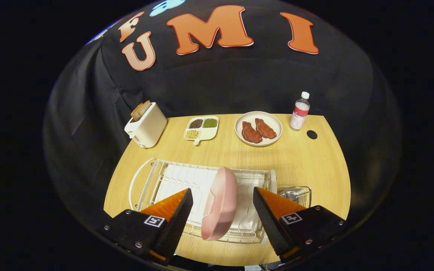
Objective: Take the plate from the dish rack, then take the spoon from the basket and place it into the plate.
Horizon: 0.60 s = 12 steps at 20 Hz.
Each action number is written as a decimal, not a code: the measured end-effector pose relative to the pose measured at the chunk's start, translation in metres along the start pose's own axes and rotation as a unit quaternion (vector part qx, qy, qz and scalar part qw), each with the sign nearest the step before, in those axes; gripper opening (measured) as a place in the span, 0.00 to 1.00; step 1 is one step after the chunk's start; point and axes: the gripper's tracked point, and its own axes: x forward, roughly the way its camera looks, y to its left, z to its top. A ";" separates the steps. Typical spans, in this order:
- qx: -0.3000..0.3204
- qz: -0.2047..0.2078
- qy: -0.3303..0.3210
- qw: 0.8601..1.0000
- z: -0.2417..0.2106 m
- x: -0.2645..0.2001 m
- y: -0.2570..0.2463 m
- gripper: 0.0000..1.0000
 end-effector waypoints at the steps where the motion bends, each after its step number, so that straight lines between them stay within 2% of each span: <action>1: 0.000 -0.005 0.011 1.000 -0.003 0.007 0.000 0.96; 6: 0.005 -0.007 0.091 0.996 -0.021 0.032 0.006 0.92; 12: 0.003 -0.035 0.161 0.986 -0.040 0.061 0.004 0.80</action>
